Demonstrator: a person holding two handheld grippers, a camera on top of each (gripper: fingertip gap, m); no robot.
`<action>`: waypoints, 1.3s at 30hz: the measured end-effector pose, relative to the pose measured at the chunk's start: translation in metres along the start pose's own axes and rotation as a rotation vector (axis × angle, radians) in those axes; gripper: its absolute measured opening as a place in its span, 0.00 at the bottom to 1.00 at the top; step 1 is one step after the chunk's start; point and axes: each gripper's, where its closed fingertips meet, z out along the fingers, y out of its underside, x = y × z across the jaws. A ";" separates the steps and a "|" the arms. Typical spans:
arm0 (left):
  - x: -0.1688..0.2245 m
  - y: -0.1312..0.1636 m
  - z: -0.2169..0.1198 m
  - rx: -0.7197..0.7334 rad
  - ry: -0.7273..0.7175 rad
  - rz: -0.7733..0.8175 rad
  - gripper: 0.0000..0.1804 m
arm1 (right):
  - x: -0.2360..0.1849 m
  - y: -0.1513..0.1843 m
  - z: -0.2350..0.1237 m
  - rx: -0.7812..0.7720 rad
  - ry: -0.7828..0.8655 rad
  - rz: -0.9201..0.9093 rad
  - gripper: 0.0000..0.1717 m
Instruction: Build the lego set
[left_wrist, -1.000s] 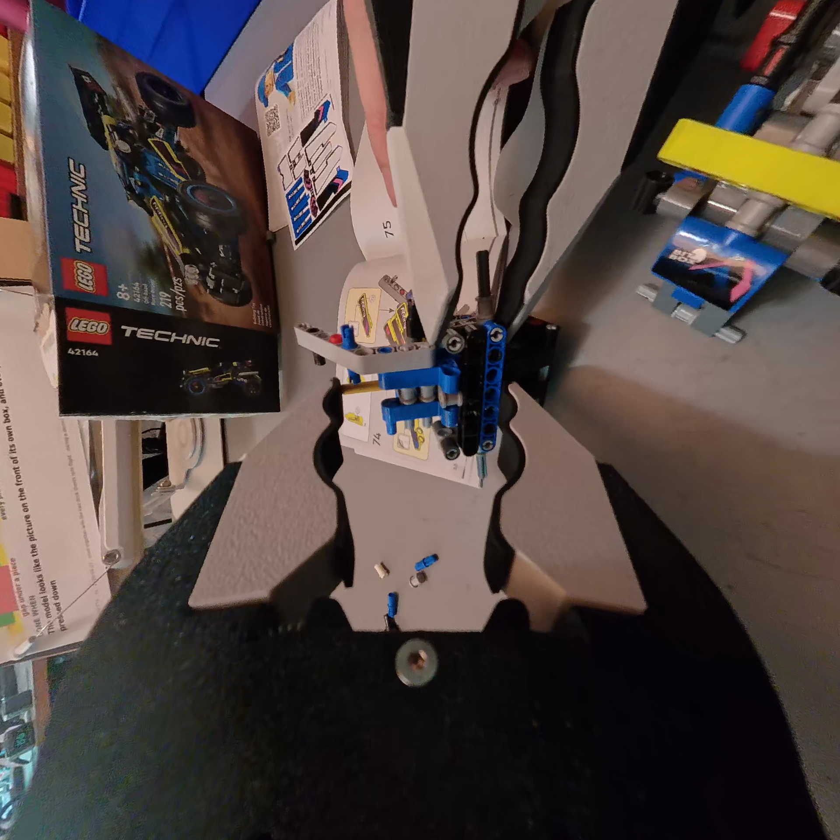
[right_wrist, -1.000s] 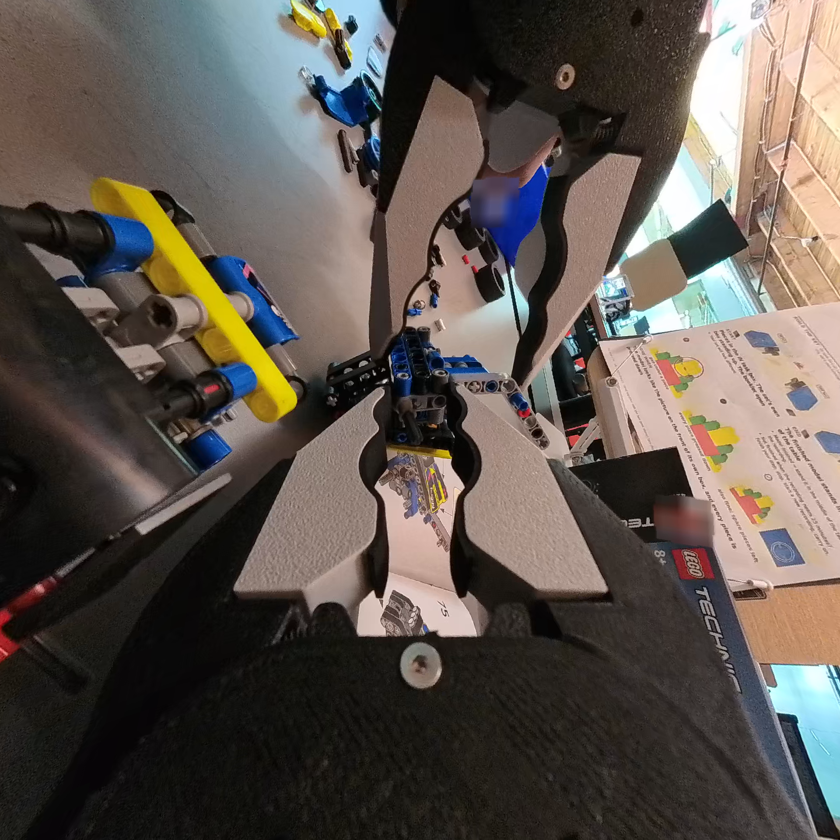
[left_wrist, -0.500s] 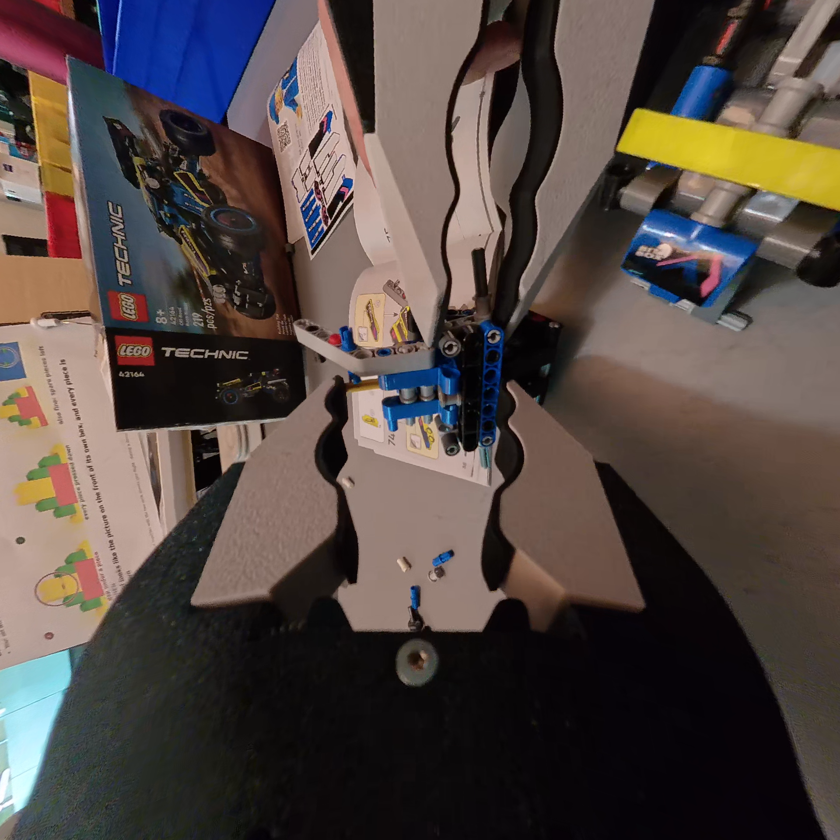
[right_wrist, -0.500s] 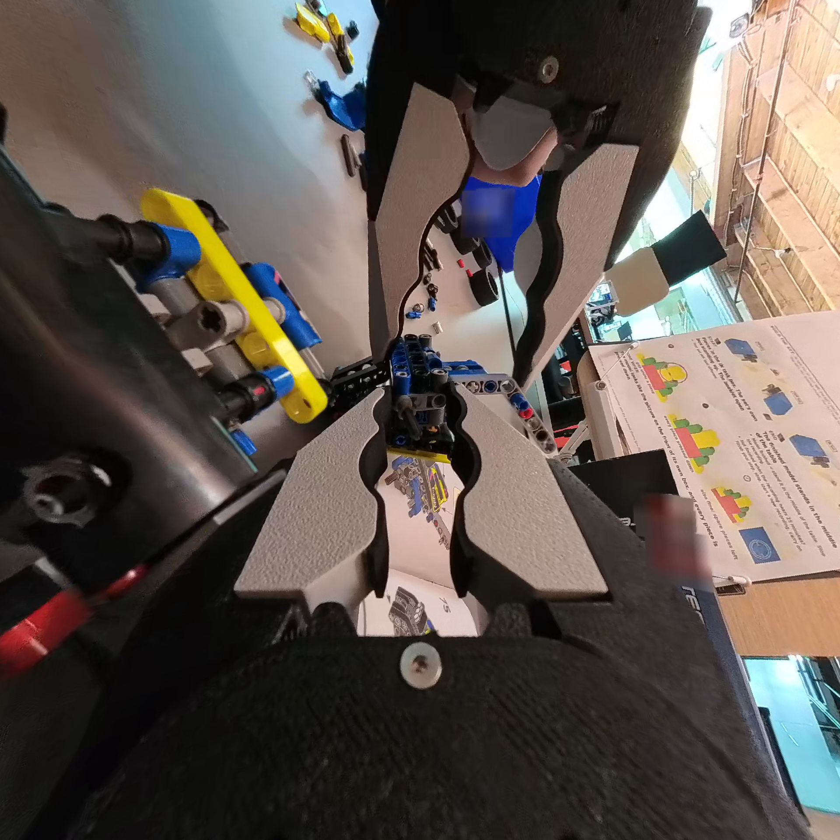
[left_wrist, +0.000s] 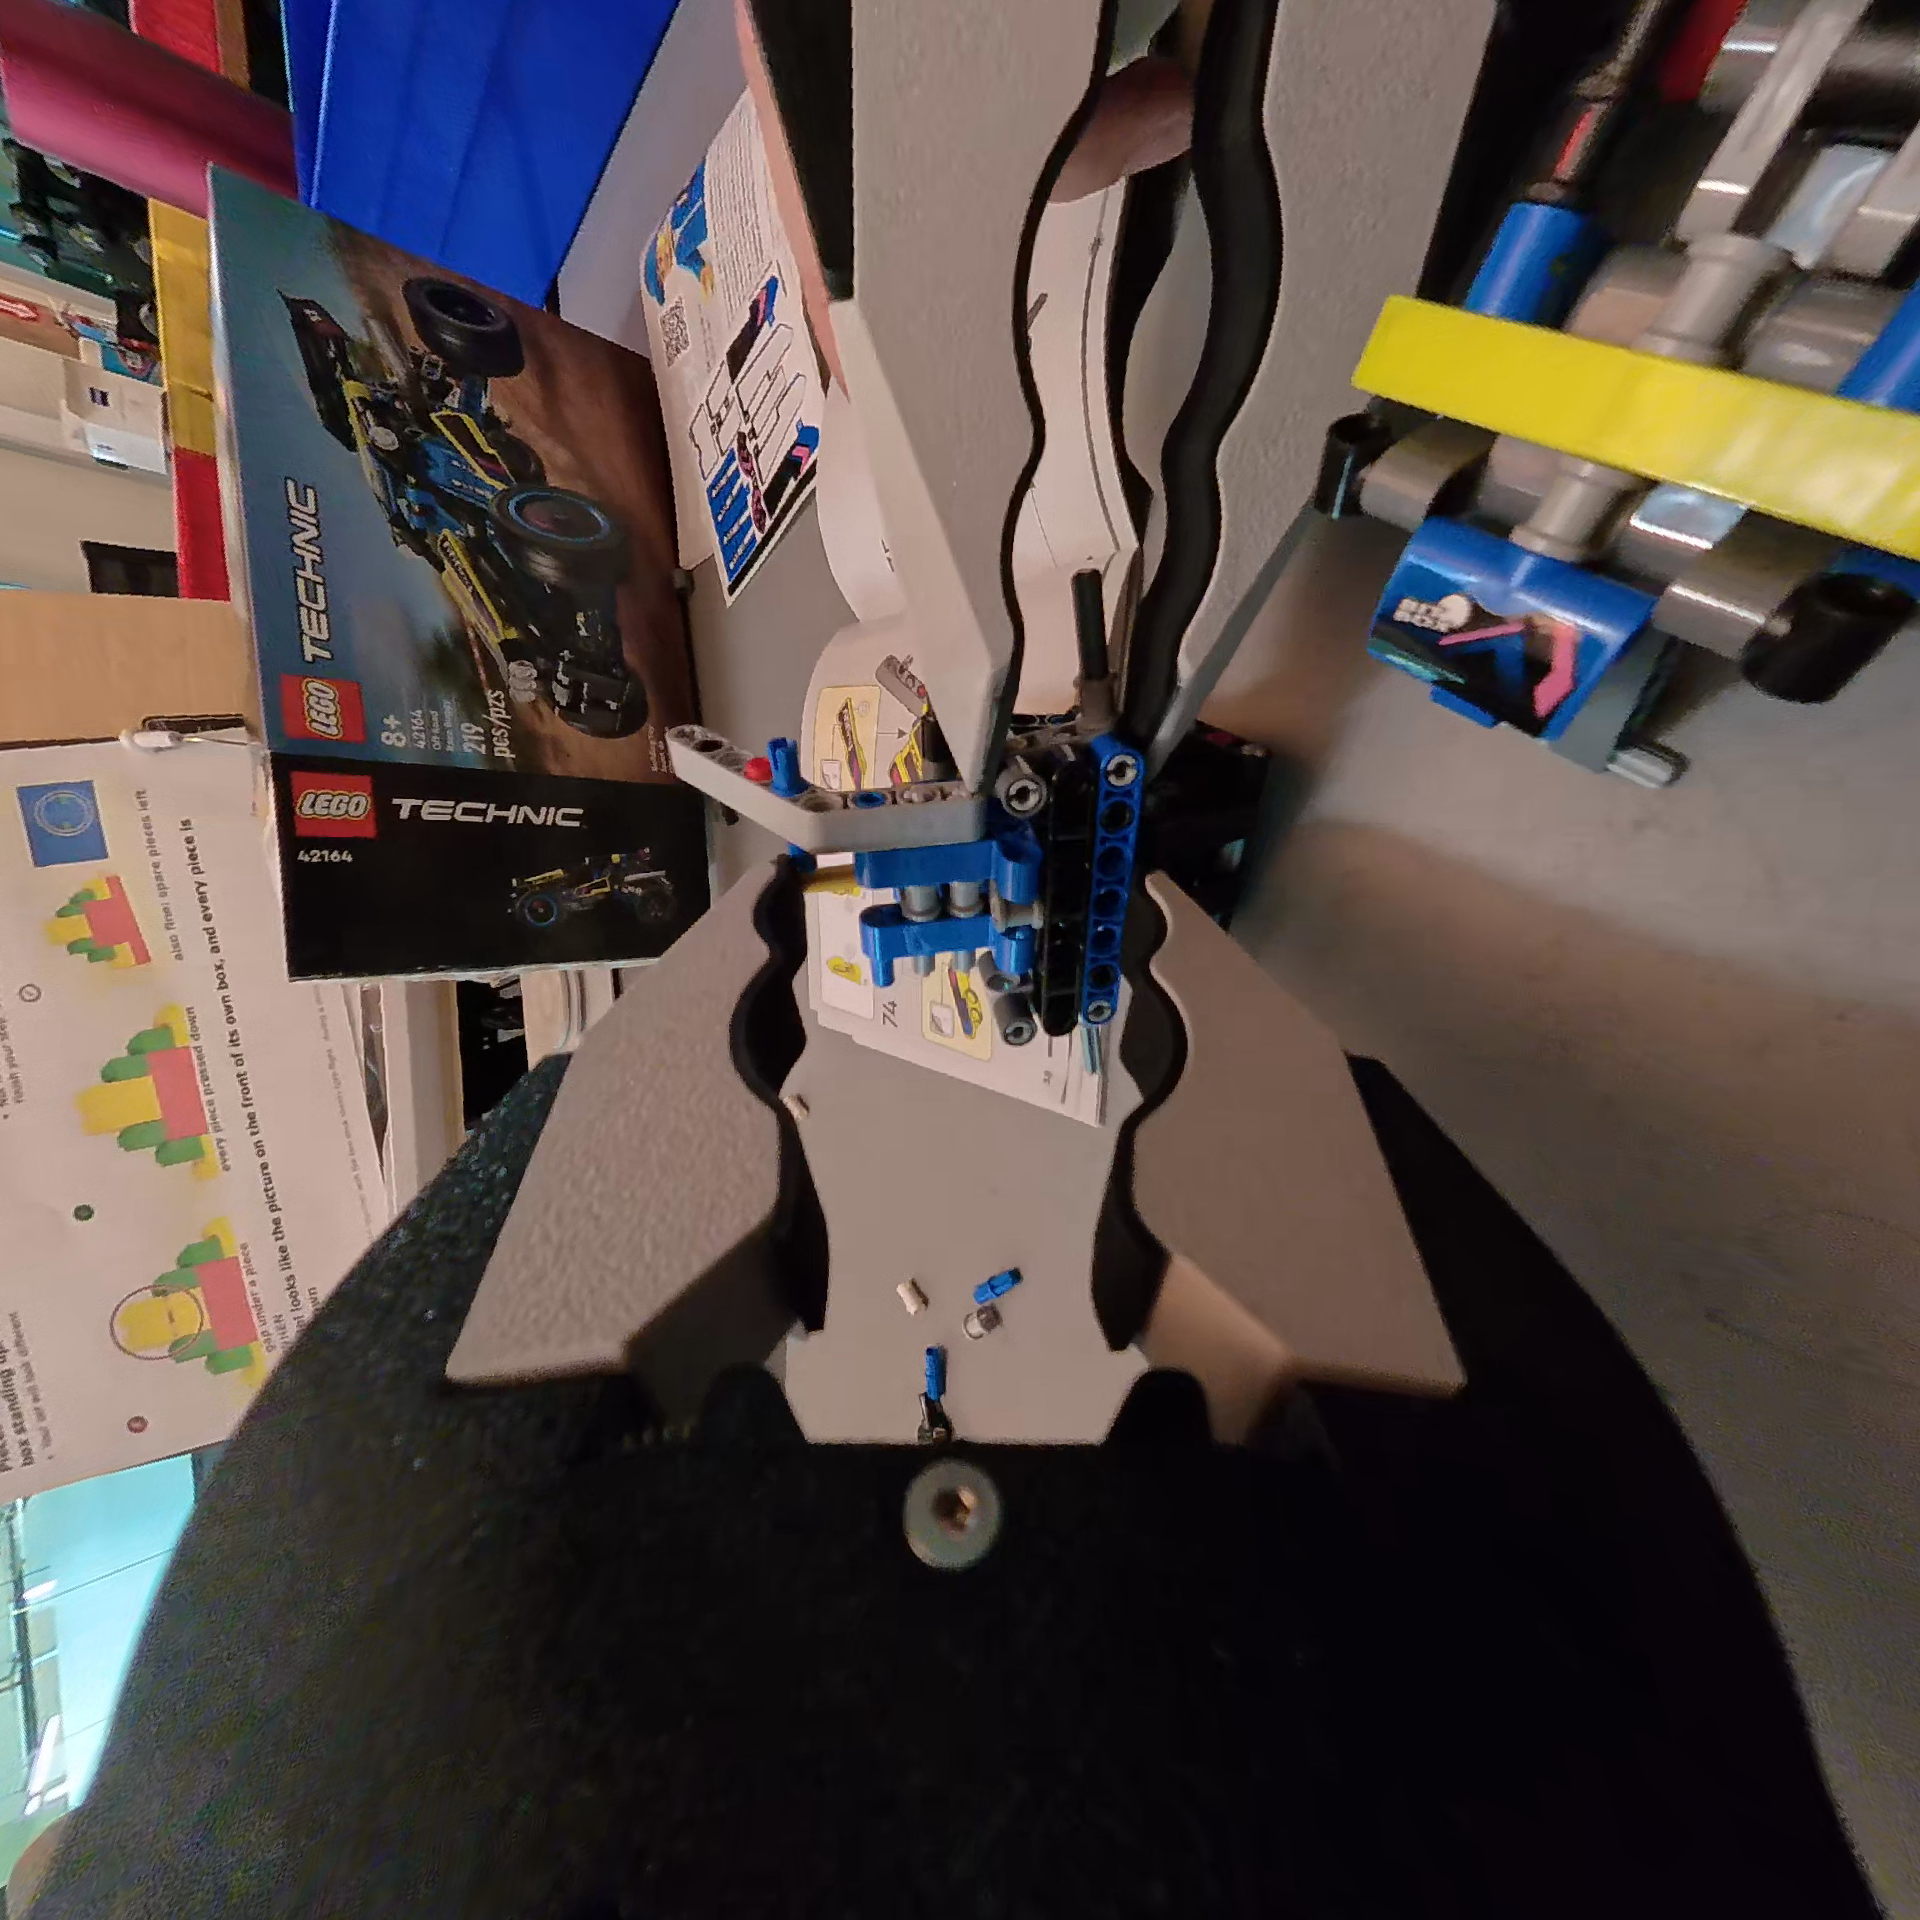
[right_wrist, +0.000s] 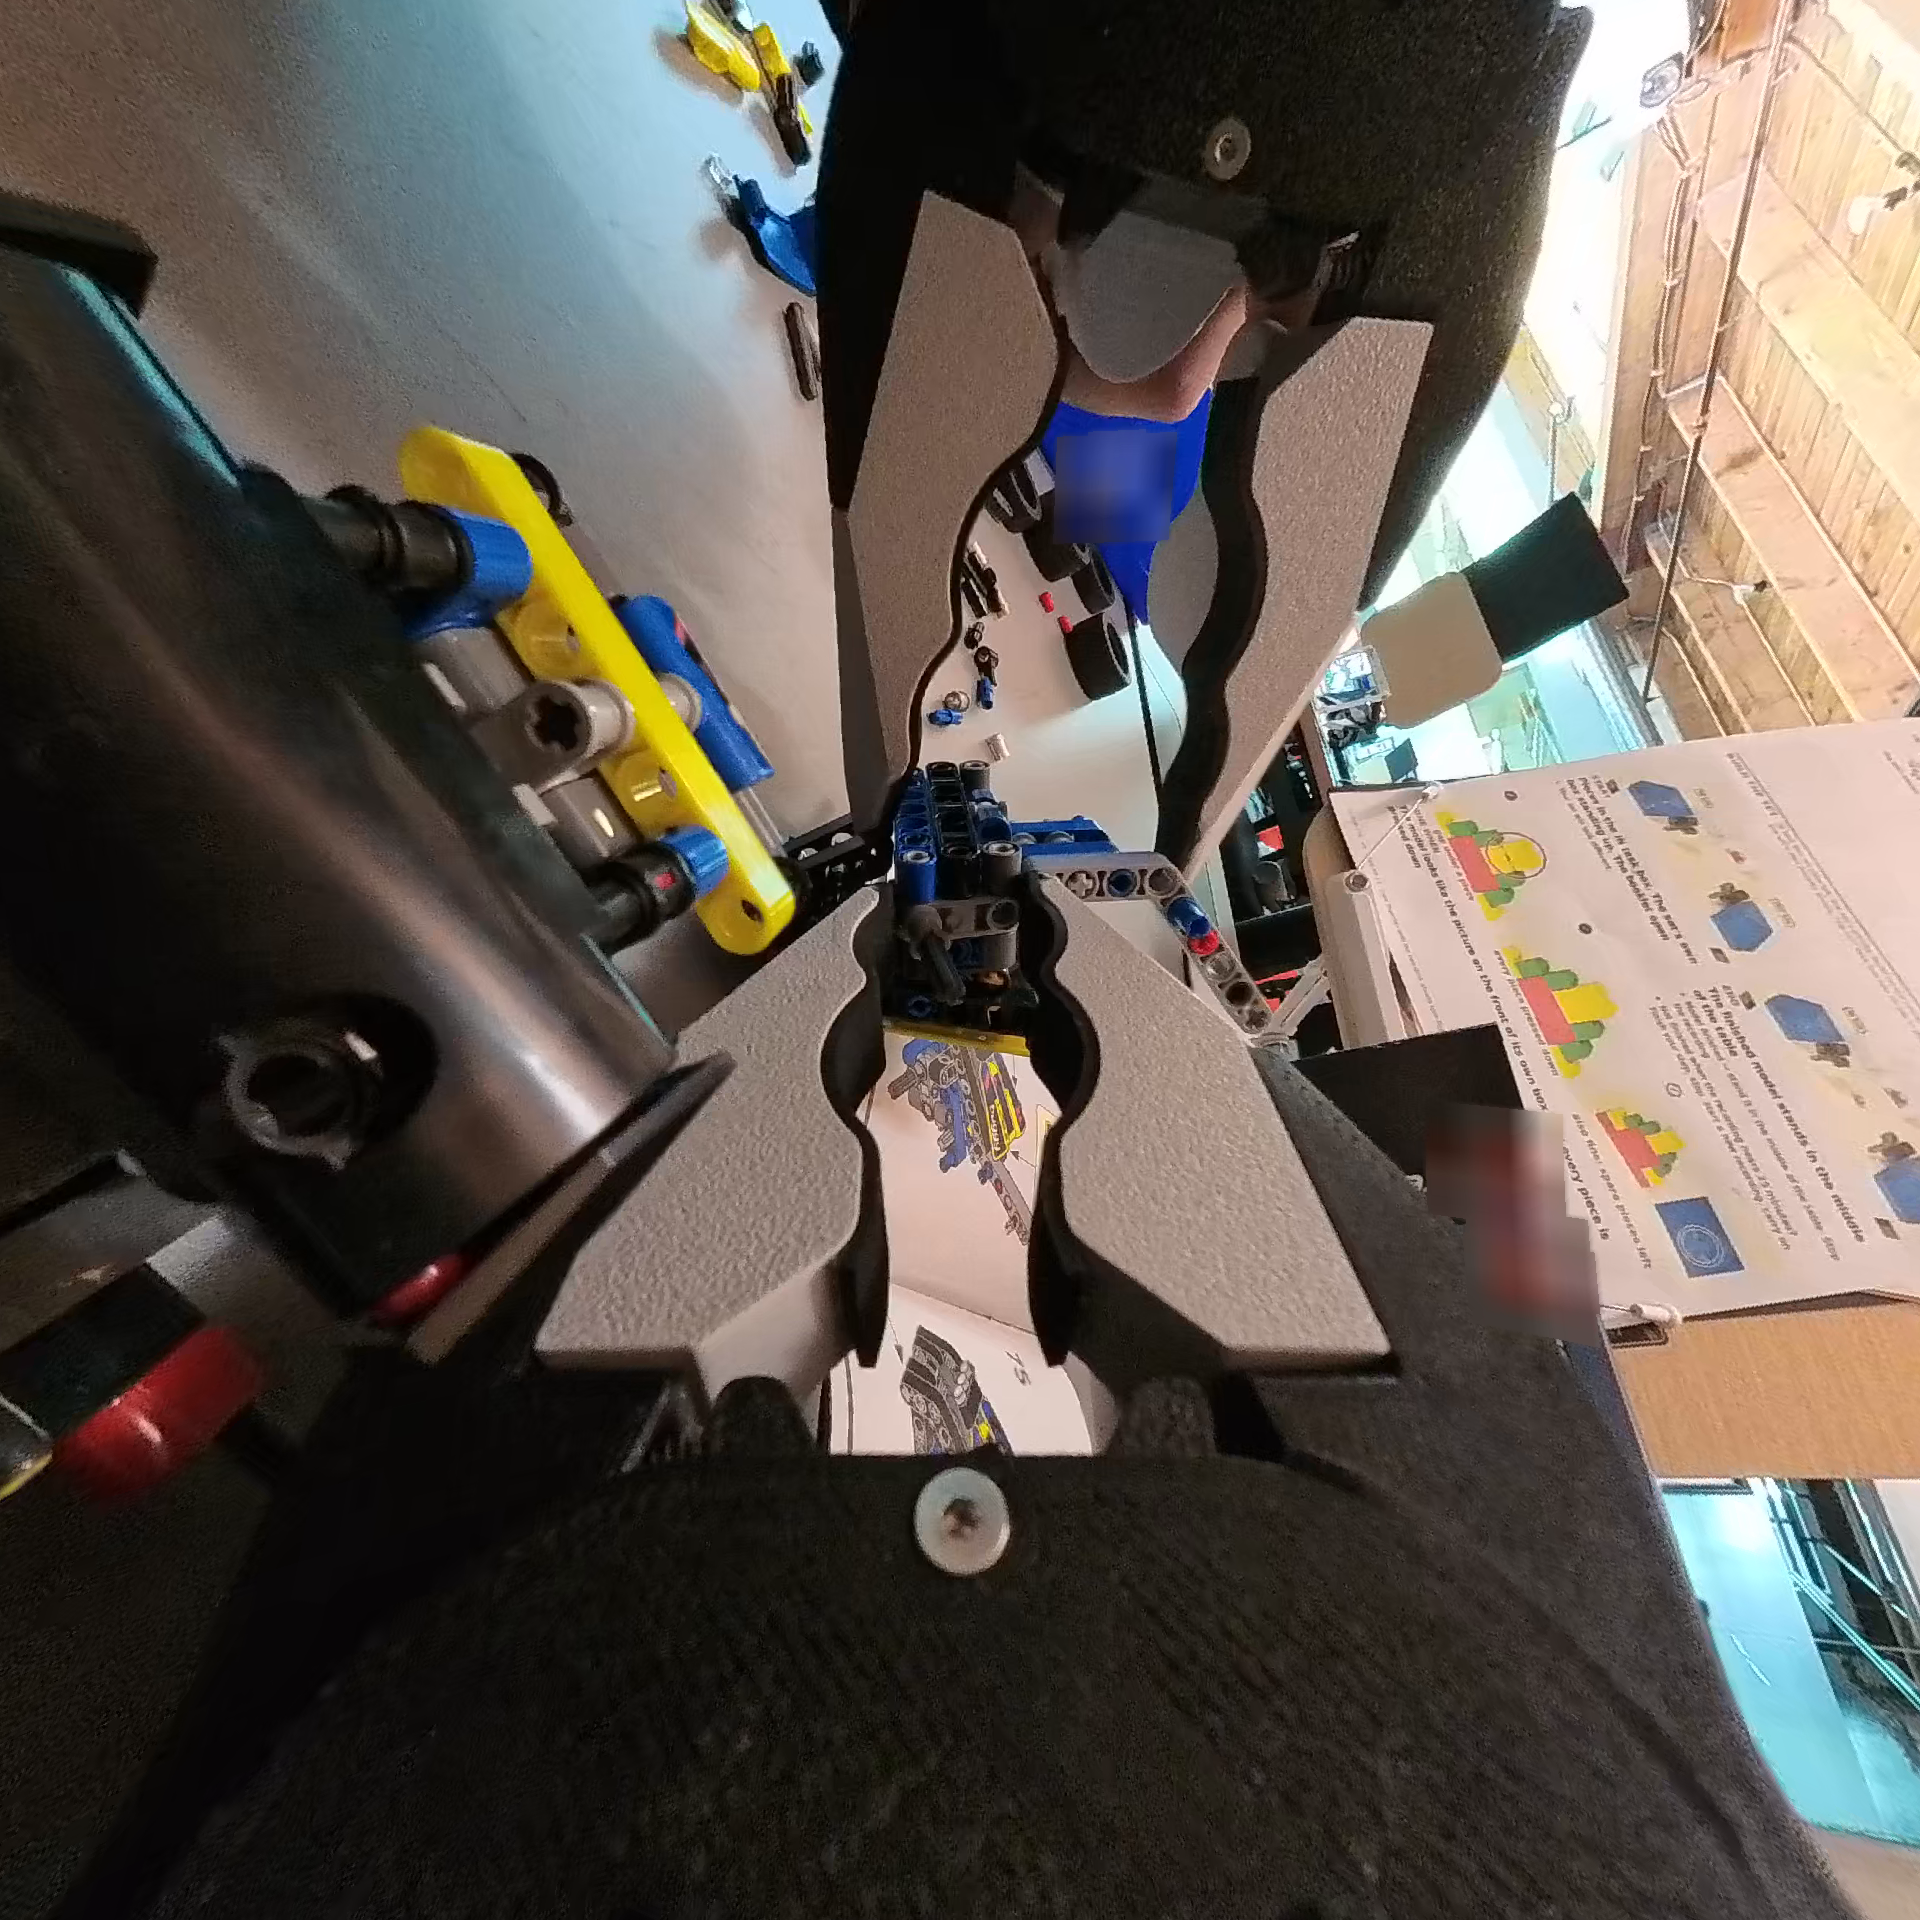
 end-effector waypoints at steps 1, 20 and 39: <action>0.000 0.000 0.000 -0.003 -0.001 0.000 0.32 | 0.000 0.000 0.000 -0.003 0.002 -0.004 0.12; 0.003 -0.012 -0.002 0.069 -0.061 -0.046 0.34 | 0.065 0.010 0.001 0.142 -0.105 0.843 0.48; 0.003 -0.015 0.003 0.119 -0.099 0.040 0.33 | 0.049 0.014 0.003 0.226 -0.112 0.813 0.30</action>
